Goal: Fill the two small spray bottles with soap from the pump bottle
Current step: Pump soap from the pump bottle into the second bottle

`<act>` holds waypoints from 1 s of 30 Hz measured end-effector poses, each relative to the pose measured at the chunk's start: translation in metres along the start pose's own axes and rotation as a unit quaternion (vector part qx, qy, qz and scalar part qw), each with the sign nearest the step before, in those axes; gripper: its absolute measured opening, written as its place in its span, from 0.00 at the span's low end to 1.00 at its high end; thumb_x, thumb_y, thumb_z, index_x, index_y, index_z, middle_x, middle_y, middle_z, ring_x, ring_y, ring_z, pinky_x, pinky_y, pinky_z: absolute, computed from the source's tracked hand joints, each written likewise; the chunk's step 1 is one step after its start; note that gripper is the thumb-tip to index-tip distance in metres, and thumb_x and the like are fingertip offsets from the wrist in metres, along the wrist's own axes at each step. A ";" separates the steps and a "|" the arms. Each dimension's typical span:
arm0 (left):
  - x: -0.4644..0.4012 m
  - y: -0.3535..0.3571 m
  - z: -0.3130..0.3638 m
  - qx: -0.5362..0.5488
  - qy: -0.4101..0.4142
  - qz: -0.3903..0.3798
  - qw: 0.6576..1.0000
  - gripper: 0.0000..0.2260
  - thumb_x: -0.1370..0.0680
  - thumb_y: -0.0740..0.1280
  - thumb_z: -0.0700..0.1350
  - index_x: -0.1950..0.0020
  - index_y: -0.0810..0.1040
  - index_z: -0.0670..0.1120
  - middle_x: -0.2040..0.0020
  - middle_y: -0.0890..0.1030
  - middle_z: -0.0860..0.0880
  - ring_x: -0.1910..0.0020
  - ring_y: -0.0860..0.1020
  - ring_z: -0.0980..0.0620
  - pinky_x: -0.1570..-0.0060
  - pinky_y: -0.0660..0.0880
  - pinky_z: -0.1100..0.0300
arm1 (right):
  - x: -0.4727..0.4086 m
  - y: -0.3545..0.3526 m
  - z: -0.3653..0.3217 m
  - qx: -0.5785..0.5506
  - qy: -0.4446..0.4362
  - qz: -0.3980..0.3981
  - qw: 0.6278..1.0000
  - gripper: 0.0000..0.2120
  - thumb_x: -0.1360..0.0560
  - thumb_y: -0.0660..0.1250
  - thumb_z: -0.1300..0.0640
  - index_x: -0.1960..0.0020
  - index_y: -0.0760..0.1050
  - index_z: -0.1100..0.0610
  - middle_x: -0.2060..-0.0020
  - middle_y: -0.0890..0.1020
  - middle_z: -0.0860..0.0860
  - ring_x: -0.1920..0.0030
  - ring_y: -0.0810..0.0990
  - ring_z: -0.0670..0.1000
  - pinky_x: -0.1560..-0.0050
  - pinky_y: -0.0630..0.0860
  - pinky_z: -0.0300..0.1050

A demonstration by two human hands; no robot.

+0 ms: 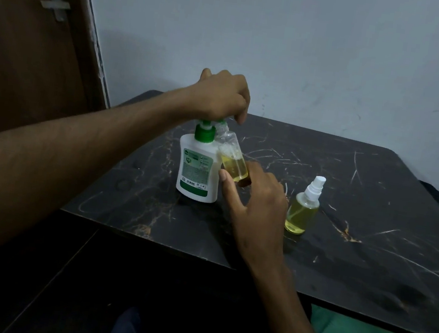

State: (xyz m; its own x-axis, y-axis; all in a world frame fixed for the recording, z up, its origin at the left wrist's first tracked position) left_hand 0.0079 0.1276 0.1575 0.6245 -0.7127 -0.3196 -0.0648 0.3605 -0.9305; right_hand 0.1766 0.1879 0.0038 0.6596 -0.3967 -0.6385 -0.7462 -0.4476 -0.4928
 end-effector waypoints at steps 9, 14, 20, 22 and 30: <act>0.002 0.000 0.000 0.004 0.008 0.013 1.000 0.10 0.26 0.66 0.41 0.56 0.87 0.49 0.54 0.83 0.57 0.48 0.75 0.52 0.35 0.59 0.44 | 0.001 -0.002 -0.004 -0.004 0.000 -0.001 1.000 0.19 0.17 0.61 0.37 0.39 0.79 0.51 0.52 0.80 0.44 0.52 0.75 0.46 0.50 0.69 0.45; 0.004 -0.001 -0.004 0.006 0.008 -0.002 1.000 0.07 0.27 0.67 0.45 0.57 0.85 0.50 0.53 0.81 0.60 0.47 0.76 0.52 0.36 0.59 0.43 | 0.000 -0.001 -0.003 0.007 0.005 -0.008 1.000 0.22 0.17 0.61 0.37 0.34 0.78 0.51 0.51 0.80 0.45 0.51 0.76 0.47 0.50 0.71 0.46; 0.000 0.000 0.000 0.006 0.012 -0.011 1.000 0.07 0.26 0.67 0.44 0.57 0.86 0.50 0.54 0.82 0.60 0.49 0.76 0.53 0.38 0.58 0.44 | 0.000 0.001 0.001 0.005 0.005 -0.007 1.000 0.22 0.18 0.59 0.35 0.36 0.78 0.49 0.52 0.80 0.45 0.51 0.76 0.48 0.50 0.72 0.46; 0.000 0.002 -0.001 -0.002 0.008 -0.008 1.000 0.07 0.26 0.68 0.44 0.57 0.86 0.50 0.50 0.82 0.60 0.47 0.76 0.52 0.39 0.58 0.45 | 0.000 0.001 0.001 0.006 0.007 -0.009 1.000 0.22 0.18 0.58 0.34 0.36 0.78 0.49 0.51 0.80 0.45 0.51 0.76 0.48 0.50 0.73 0.47; 0.000 0.002 -0.003 0.018 0.003 0.000 1.000 0.08 0.26 0.68 0.45 0.57 0.87 0.50 0.55 0.80 0.62 0.47 0.77 0.52 0.40 0.58 0.45 | -0.001 0.003 0.002 0.010 0.000 -0.007 1.000 0.23 0.18 0.57 0.34 0.39 0.78 0.49 0.54 0.79 0.46 0.53 0.76 0.48 0.51 0.72 0.47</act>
State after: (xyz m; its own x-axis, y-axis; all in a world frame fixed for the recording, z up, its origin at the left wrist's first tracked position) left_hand 0.0060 0.1263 0.1551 0.6204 -0.7157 -0.3207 -0.0375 0.3814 -0.9237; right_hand 0.1736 0.1884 0.0013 0.6698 -0.3906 -0.6315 -0.7386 -0.4376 -0.5128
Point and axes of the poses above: each hand's wrist, its own x-axis away from the middle knuckle, its own y-axis out of the palm, z = x × y, the point moved 1 cm from there along -x, towards the middle knuckle
